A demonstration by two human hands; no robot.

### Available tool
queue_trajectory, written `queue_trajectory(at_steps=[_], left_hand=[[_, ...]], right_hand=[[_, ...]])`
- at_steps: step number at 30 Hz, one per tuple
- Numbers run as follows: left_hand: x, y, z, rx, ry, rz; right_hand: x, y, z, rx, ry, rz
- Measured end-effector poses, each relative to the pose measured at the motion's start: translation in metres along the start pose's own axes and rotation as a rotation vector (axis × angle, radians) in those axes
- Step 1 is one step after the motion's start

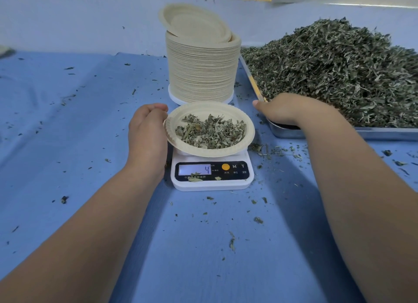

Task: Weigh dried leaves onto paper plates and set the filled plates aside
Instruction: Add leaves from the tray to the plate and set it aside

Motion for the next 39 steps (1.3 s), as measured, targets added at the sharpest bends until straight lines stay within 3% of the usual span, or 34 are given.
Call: queue_trajectory(at_steps=[13,19,22,28,39], left_hand=[[-0.001,0.001,-0.001,0.003,0.0,-0.001],[-0.003,0.001,0.0,0.007,-0.008,-0.011],[-0.005,0.002,0.0,0.0,-0.01,-0.017],[-0.008,0.004,-0.001,0.008,-0.006,-0.017],[-0.013,0.007,0.0,0.015,-0.002,-0.02]], right_hand=[[-0.005,0.01,-0.027,0.111,0.247,-0.003],[-0.025,-0.034,-0.041,0.525,0.526,-0.303],[-0.04,-0.073,-0.035,0.544,0.59,-0.486],[-0.051,-0.117,0.005,0.357,0.394,-0.736],[-0.057,-0.116,-0.011,0.204,0.241,-0.779]])
Point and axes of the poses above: each hand's wrist, its own x-axis towards the middle knuckle, its own z-axis out of the palm, y = z × x, the point moved 3 cm from there along x, towards the middle knuckle, and after that the axes turned 6 degrees about -z, right-handed, at the moved point
